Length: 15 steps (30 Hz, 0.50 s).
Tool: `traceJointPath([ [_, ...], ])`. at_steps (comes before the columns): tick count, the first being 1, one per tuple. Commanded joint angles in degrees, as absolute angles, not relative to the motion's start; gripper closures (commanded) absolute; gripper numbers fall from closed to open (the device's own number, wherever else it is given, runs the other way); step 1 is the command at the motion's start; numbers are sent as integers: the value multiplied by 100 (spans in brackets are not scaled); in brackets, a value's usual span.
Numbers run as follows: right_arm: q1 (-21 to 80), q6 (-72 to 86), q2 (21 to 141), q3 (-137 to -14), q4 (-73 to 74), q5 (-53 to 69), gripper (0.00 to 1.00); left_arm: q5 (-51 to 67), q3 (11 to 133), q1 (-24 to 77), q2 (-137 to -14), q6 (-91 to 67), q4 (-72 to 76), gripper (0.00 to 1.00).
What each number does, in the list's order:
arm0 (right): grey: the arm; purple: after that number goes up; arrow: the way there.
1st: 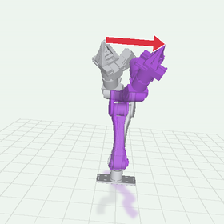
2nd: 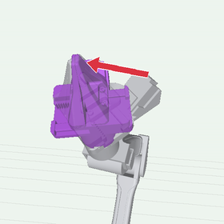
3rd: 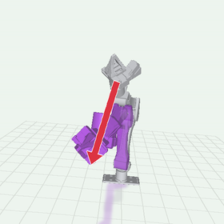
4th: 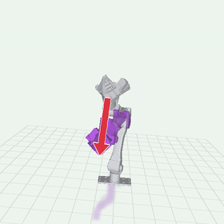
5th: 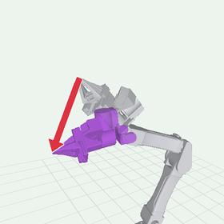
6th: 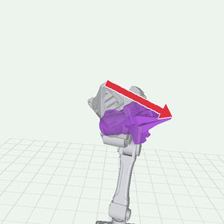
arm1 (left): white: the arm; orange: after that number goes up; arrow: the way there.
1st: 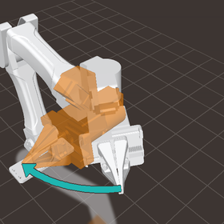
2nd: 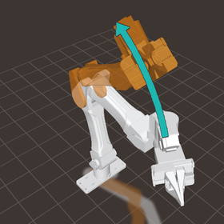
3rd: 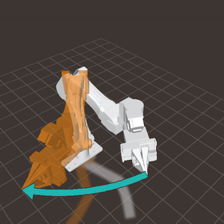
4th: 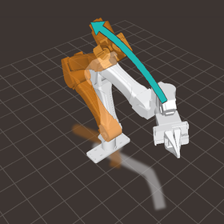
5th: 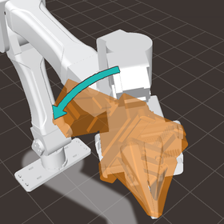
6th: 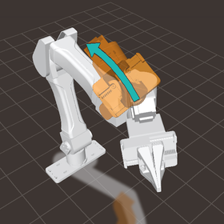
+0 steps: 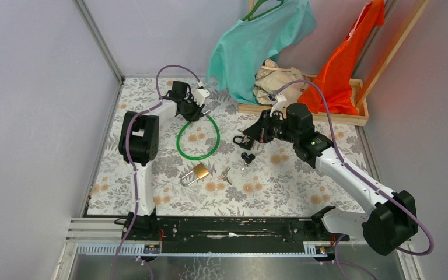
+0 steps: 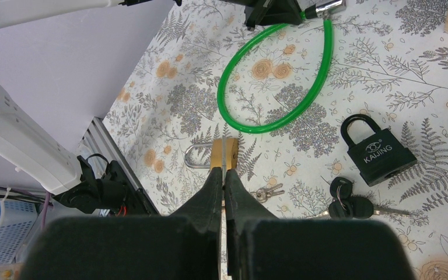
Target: Unlock with the key
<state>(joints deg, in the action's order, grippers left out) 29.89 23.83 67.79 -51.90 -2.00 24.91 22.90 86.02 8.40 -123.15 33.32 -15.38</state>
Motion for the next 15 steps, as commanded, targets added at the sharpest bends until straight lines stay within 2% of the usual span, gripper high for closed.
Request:
traceJointPath([
  [1,3035,2377,6584,-5515,-292,2447,100,2043,8380,811,-11878,3550,-1407,100],
  [5,3033,2348,6546,-5670,-157,2397,100,2036,8606,693,-11435,3803,-1750,100],
  [15,3068,2292,6407,-6065,218,2345,100,3150,8874,424,-9567,5457,-3306,100],
])
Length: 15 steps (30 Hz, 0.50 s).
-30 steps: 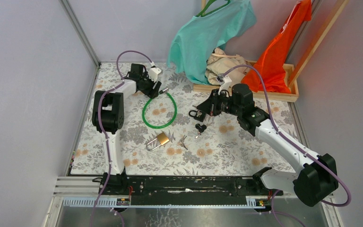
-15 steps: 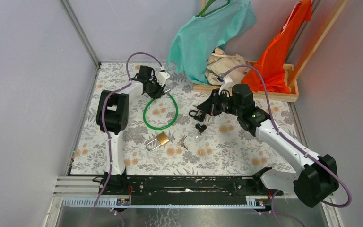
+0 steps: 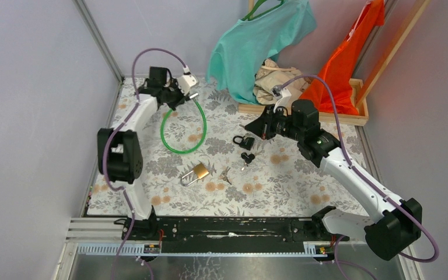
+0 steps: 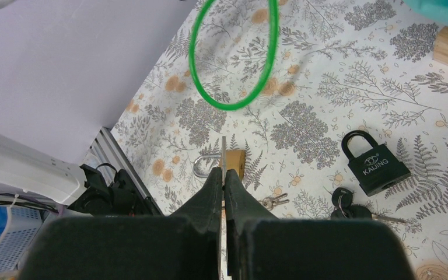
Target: Unlock with the key
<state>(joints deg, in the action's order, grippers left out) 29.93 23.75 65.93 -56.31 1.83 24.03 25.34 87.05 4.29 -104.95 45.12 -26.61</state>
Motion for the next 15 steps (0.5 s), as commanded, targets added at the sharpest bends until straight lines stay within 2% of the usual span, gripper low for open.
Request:
traceJointPath([
  [1,3094,2260,6414,-6133,266,2349,100,3293,8739,424,-9265,5652,-3414,100],
  [9,3717,1912,6510,-6691,740,2069,100,3847,6840,555,-6549,7738,-3410,100],
  [12,3970,1823,6550,-6826,764,2061,100,4356,6381,575,-5718,8070,-3143,100],
  [15,4335,1646,6622,-7073,982,1931,100,4799,6265,634,-5285,7750,-2939,100],
])
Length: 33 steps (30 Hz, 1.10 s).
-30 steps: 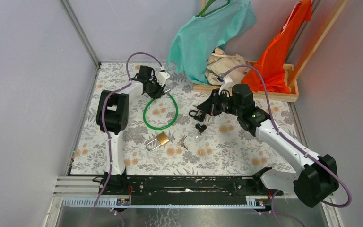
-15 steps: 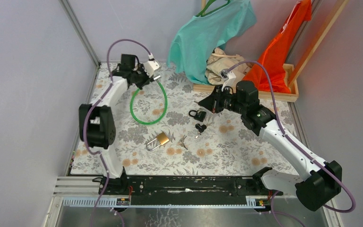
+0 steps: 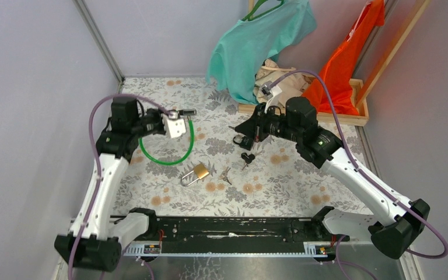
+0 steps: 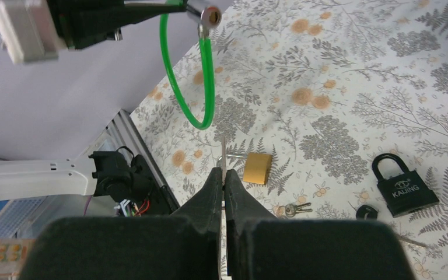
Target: Unlock with the key
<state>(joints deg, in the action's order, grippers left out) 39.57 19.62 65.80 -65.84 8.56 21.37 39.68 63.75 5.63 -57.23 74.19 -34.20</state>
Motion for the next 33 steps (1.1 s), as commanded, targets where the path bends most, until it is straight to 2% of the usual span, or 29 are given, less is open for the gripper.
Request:
traceJointPath([
  [1,4450,1545,6650,-7149,1075,1888,100,4939,6215,687,-5153,7752,-2978,100],
  [8,5302,1248,6625,-7423,1421,1225,100,5422,5625,1154,-4307,8372,-2976,100],
  [17,6075,1068,6446,-7596,1693,408,100,5637,5793,1384,-4038,8138,-2971,100],
  [33,6434,1361,5778,-7435,1900,161,100,6192,5997,1406,-3622,6948,-2834,100],
])
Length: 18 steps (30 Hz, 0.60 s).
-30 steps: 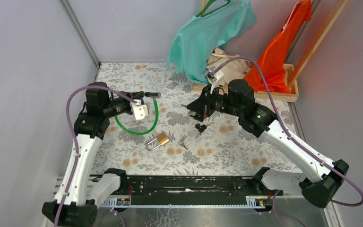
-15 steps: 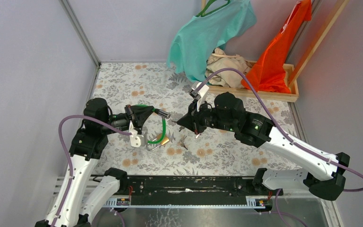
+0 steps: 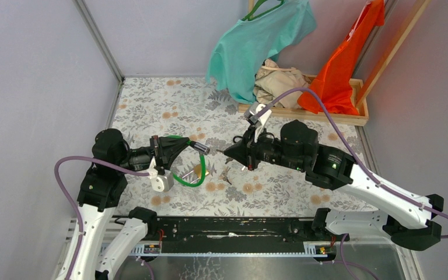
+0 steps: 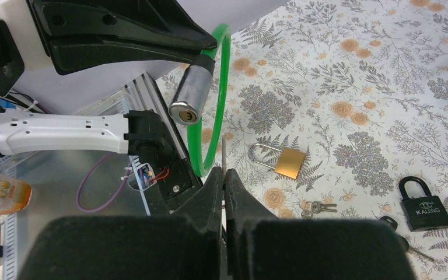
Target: Unlock with the key
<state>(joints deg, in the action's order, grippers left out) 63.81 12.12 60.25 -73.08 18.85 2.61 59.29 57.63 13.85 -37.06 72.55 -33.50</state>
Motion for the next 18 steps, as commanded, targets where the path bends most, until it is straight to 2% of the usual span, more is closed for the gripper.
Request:
traceJointPath([
  [1,6439,1393,5700,-7414,1910,168,100,6214,6009,1406,-3621,6851,-2775,100],
  [8,6438,1358,6004,-8153,2643,191,100,6381,6047,1406,-3711,6605,-2751,100],
  [18,6447,1063,6337,-8506,2563,442,100,6300,5979,1407,-3907,6442,-2707,100],
])
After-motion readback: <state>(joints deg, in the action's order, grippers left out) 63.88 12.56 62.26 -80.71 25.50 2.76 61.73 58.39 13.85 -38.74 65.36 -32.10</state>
